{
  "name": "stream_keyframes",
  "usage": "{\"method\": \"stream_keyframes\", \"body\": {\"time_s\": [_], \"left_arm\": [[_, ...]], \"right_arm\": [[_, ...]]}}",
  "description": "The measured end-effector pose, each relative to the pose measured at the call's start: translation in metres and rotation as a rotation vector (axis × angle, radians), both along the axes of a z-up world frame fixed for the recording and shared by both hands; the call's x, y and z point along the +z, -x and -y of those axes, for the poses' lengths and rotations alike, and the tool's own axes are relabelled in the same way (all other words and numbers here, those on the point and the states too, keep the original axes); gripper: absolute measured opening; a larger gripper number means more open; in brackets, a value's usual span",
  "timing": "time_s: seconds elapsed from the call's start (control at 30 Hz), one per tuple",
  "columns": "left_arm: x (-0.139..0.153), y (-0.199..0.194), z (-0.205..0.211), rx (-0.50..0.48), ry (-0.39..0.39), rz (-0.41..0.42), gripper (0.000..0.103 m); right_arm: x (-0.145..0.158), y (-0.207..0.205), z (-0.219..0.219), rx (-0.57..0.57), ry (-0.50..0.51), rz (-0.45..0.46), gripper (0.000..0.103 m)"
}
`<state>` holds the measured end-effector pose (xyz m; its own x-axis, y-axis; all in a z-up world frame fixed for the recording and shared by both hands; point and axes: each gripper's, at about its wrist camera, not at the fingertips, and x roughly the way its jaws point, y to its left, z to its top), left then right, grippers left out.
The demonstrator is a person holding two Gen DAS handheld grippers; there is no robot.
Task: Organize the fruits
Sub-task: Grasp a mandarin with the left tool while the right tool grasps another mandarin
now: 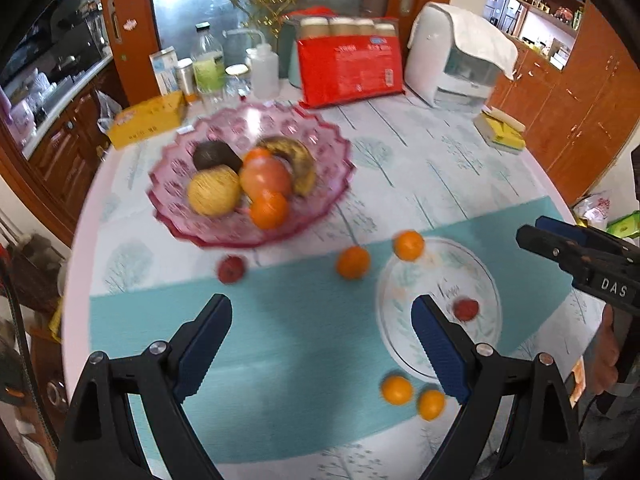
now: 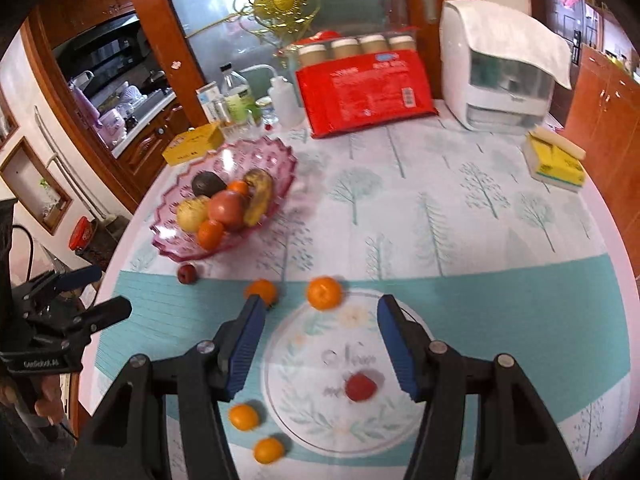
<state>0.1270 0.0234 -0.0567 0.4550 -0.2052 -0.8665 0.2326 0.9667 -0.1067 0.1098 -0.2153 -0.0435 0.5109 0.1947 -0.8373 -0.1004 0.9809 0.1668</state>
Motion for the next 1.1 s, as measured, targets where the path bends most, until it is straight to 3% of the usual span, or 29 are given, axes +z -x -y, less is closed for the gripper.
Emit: {"method": "stream_keyframes", "body": {"time_s": [0.3, 0.5, 0.63, 0.87, 1.1], "left_arm": [[-0.057, 0.038, 0.028, -0.029, 0.016, -0.049, 0.09], [-0.09, 0.066, 0.042, -0.089, -0.031, -0.088, 0.081], [-0.101, 0.075, 0.043, -0.092, -0.035, -0.115, 0.078], [-0.108, 0.08, 0.047, -0.093, -0.038, -0.118, 0.078], [-0.114, 0.076, 0.05, -0.073, -0.025, -0.129, 0.078]], "right_arm": [[-0.04, 0.047, -0.004, 0.113, 0.018, -0.043, 0.059], [-0.074, 0.076, -0.028, 0.254, 0.016, -0.105, 0.059], [-0.092, 0.091, -0.049, 0.361, 0.05, -0.123, 0.059], [-0.116, 0.104, -0.067, 0.449, 0.078, -0.143, 0.059], [-0.131, 0.105, -0.078, 0.498, 0.079, -0.161, 0.038]]}}
